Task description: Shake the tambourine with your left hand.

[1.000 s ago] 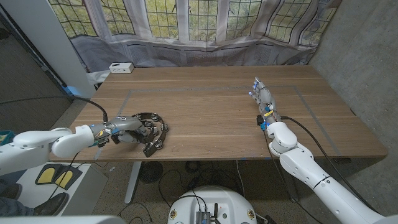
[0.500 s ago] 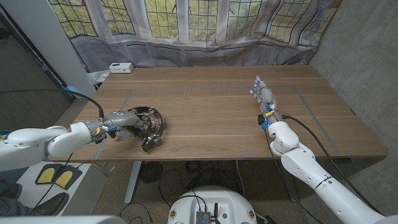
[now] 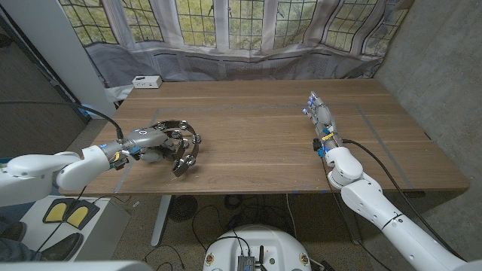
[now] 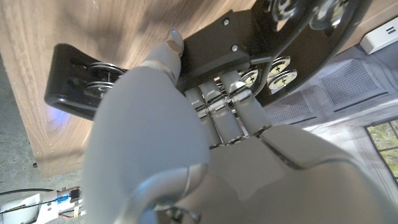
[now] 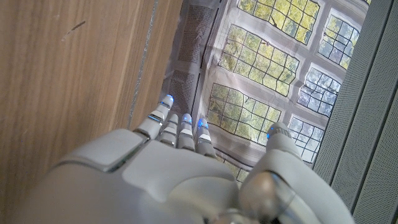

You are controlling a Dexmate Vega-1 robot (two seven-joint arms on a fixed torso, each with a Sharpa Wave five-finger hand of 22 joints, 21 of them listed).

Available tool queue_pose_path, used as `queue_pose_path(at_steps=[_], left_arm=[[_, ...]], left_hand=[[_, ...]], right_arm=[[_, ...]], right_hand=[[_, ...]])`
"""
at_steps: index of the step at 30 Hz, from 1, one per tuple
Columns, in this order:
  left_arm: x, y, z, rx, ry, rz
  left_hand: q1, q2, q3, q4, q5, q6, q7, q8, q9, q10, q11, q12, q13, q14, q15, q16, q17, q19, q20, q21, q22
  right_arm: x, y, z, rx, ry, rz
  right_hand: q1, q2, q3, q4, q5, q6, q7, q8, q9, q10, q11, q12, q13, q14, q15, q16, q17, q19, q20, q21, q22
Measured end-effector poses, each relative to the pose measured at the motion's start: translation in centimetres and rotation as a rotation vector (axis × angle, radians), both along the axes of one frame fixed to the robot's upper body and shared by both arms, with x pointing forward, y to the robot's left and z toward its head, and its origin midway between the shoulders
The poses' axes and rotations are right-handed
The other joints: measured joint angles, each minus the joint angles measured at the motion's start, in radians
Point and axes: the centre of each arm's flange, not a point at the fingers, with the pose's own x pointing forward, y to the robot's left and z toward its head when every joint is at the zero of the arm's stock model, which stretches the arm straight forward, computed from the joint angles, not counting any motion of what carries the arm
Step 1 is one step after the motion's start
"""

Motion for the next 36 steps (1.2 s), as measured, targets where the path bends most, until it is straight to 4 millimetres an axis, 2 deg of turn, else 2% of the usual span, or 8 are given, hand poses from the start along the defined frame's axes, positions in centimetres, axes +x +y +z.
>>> queue_pose_path(at_steps=[12, 14, 18, 22, 26, 29, 36], left_arm=[[-0.1, -0.6, 0.8, -0.026, -0.046, -0.006], [0.1, -1.0, 1.7, -0.064, -0.075, -0.014], [0.1, -1.0, 1.6, -0.056, -0.069, -0.009], [0.1, -1.5, 2.8, -0.082, -0.100, -0.014], [0.1, -1.5, 3.1, -0.074, -0.099, -0.001], [-0.4, -2.2, 4.7, -0.081, -0.129, -0.007], [0.0, -1.9, 4.2, -0.046, -0.101, 0.029]], left_hand=[[0.000, 0.000, 0.000, 0.000, 0.000, -0.005, 0.005, 0.001, 0.009, -0.002, 0.002, 0.004, 0.001, 0.000, 0.000, -0.002, 0.008, 0.000, 0.000, 0.000, -0.001], [0.000, 0.000, 0.000, 0.000, 0.000, -0.005, 0.005, 0.001, 0.009, -0.002, 0.002, 0.004, 0.001, 0.000, 0.000, -0.002, 0.008, 0.000, 0.000, 0.000, -0.001], [0.000, 0.000, -0.003, 0.003, 0.004, -0.005, 0.005, 0.001, 0.009, -0.002, 0.002, 0.004, 0.002, 0.000, 0.000, -0.002, 0.008, 0.000, 0.000, -0.001, -0.001], [0.000, 0.000, -0.004, 0.002, 0.004, -0.004, 0.006, 0.001, 0.009, -0.002, 0.001, 0.004, 0.002, 0.000, 0.000, -0.002, 0.008, 0.000, 0.000, -0.001, -0.001], [0.000, 0.000, -0.004, 0.002, 0.004, -0.004, 0.006, 0.000, 0.009, -0.007, -0.003, 0.008, 0.003, 0.000, 0.000, -0.002, 0.007, 0.000, 0.000, -0.001, -0.001], [0.000, 0.000, -0.004, 0.002, 0.004, -0.004, 0.006, 0.000, 0.009, -0.009, -0.002, 0.012, 0.003, 0.000, 0.000, -0.002, 0.004, 0.000, 0.000, 0.000, -0.001], [0.000, 0.000, -0.004, 0.002, 0.004, -0.004, 0.006, 0.000, 0.009, -0.009, -0.002, 0.013, 0.003, 0.000, 0.000, -0.004, -0.003, -0.002, 0.002, 0.005, 0.000]], right_arm=[[0.1, -0.5, 0.2, 0.004, -0.010, -0.001], [0.1, -0.6, 0.3, 0.005, -0.013, 0.001], [0.0, -0.9, 0.5, 0.003, -0.018, -0.003], [-0.1, -1.1, 0.8, 0.005, -0.020, -0.001], [-0.1, -1.4, 1.0, 0.004, -0.021, -0.003], [-0.1, -1.6, 1.0, 0.007, -0.010, 0.001], [-0.1, -2.2, 1.2, 0.003, -0.014, -0.009]], right_hand=[[0.000, 0.000, 0.000, 0.000, 0.000, 0.000, 0.000, 0.000, 0.000, 0.000, 0.000, 0.000, 0.000, 0.000, 0.000, 0.000, 0.000, 0.000, 0.000, 0.000, 0.000], [0.000, 0.000, 0.000, 0.000, 0.000, 0.000, 0.000, 0.000, 0.000, 0.000, 0.000, 0.000, 0.000, 0.000, 0.000, 0.000, 0.000, 0.000, 0.000, 0.000, 0.000], [0.000, 0.000, 0.000, 0.000, 0.000, 0.000, 0.000, 0.000, 0.000, 0.000, 0.000, 0.000, 0.000, 0.000, 0.000, 0.000, 0.000, 0.000, 0.000, 0.000, 0.000], [0.000, 0.000, 0.000, 0.000, 0.000, 0.000, 0.000, 0.000, 0.000, 0.000, 0.000, 0.000, 0.000, 0.000, 0.000, 0.000, 0.000, 0.000, 0.000, 0.000, 0.000], [0.000, 0.000, -0.004, -0.004, 0.000, 0.000, 0.000, 0.000, 0.000, 0.000, 0.000, 0.000, 0.000, 0.000, 0.000, 0.000, 0.000, 0.000, 0.000, 0.000, 0.000], [0.000, 0.000, -0.004, -0.004, 0.000, 0.000, 0.000, 0.000, 0.000, 0.000, 0.000, 0.000, 0.000, 0.000, 0.000, 0.000, 0.000, 0.000, 0.000, 0.000, 0.000], [0.000, 0.000, -0.004, -0.004, 0.000, 0.000, 0.000, 0.000, 0.000, 0.000, 0.000, 0.000, 0.000, 0.000, 0.000, 0.000, 0.000, 0.000, 0.000, 0.000, 0.000]])
